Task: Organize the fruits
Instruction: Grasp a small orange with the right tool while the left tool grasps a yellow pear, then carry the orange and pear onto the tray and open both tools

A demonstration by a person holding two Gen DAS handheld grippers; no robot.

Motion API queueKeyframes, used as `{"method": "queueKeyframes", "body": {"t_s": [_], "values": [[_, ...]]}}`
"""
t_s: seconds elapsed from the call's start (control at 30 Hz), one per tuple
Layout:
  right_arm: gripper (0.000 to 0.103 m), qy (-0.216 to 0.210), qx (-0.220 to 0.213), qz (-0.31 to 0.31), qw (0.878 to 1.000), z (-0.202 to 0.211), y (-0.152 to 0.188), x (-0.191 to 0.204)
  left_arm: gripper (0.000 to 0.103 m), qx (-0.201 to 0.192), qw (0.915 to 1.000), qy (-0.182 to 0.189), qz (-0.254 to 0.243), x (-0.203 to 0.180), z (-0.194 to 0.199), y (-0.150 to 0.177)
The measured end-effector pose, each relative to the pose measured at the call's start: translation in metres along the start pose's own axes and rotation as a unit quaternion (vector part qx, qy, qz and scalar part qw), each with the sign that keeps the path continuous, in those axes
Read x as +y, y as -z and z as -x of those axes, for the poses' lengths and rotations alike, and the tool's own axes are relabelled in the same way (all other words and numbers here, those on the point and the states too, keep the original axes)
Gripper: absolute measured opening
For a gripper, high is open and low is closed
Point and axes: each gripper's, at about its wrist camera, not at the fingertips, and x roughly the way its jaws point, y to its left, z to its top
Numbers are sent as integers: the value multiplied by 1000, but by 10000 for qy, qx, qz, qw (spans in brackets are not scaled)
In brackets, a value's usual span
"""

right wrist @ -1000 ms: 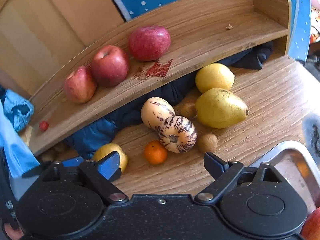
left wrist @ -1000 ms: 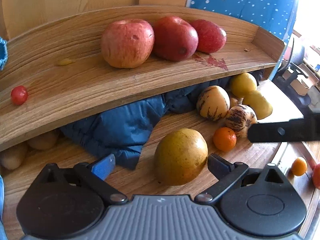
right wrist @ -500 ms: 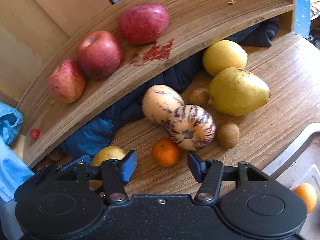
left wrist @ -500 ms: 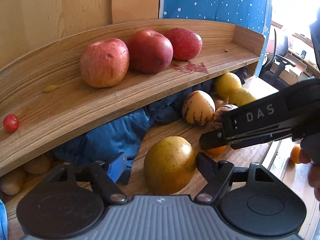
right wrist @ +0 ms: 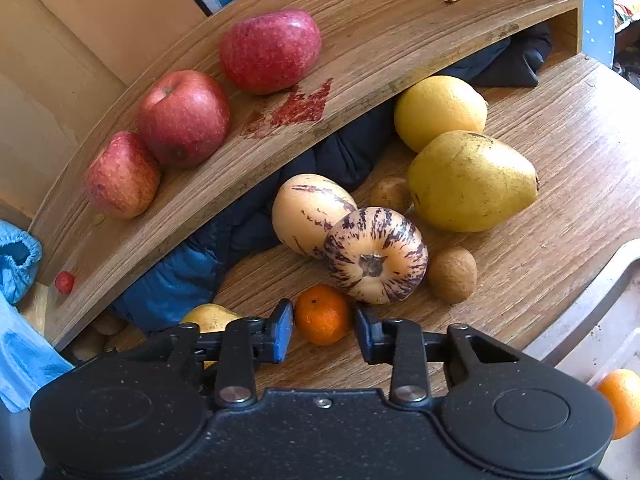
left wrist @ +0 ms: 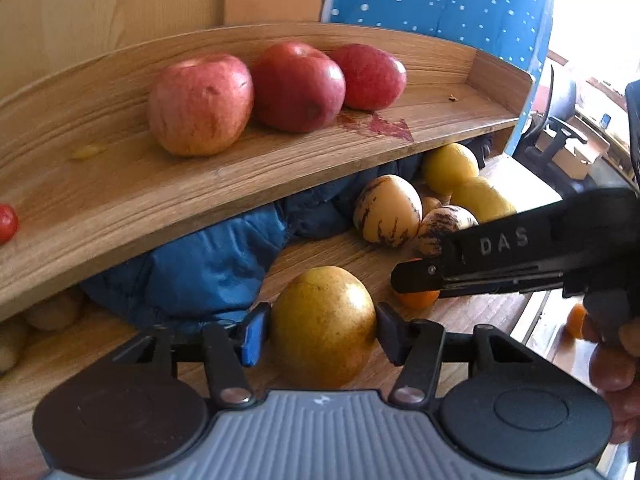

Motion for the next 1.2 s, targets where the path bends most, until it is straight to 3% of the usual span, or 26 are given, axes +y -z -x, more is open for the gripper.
{"method": "queueKeyframes", "body": {"t_s": [0.27, 0.63, 0.9, 1.03, 1.2], "values": [[34, -173, -39, 152, 9997, 10, 12, -5, 60, 159, 9988, 62, 459, 8, 11, 3], [34, -364, -367, 659, 9965, 50, 44, -1, 60, 222, 9928, -187, 1160, 10, 33, 26], [34, -211, -626, 1441, 9874, 93, 79, 5, 60, -21, 9959, -126, 895, -16, 52, 23], [34, -23, -712, 1594, 9846, 113, 95, 1, 60, -6, 9979, 144, 638, -36, 54, 18], [34, 133, -727, 1356, 9880, 127, 109, -14, 60, 109, 9967, 673, 433, -62, 48, 20]]}}
